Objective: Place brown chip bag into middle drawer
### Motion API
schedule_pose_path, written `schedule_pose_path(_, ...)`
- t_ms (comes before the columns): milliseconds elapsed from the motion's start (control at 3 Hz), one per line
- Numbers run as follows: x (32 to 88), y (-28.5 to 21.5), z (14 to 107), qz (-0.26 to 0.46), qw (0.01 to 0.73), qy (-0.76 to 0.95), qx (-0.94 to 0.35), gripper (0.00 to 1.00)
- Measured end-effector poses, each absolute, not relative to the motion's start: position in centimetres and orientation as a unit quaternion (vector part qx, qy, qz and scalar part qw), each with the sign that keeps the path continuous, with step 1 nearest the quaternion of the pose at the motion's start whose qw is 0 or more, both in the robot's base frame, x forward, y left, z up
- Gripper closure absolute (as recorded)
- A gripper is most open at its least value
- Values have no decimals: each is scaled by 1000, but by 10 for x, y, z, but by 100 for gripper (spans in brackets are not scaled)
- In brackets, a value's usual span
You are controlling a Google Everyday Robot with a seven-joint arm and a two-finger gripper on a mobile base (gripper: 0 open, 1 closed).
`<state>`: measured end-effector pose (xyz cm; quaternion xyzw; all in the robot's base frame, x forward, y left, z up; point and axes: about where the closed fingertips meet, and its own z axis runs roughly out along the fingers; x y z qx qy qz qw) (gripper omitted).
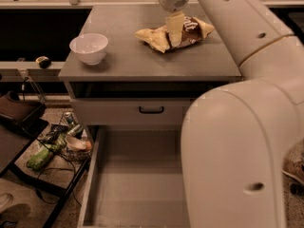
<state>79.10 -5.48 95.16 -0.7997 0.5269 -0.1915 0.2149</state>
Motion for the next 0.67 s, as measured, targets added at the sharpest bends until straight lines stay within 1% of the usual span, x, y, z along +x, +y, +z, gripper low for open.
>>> schedule_pose_path(333,824,-59,927,-201,204,525,-802,0)
schedule_pose_path(667,846,-60,894,-211,171,524,-807,0)
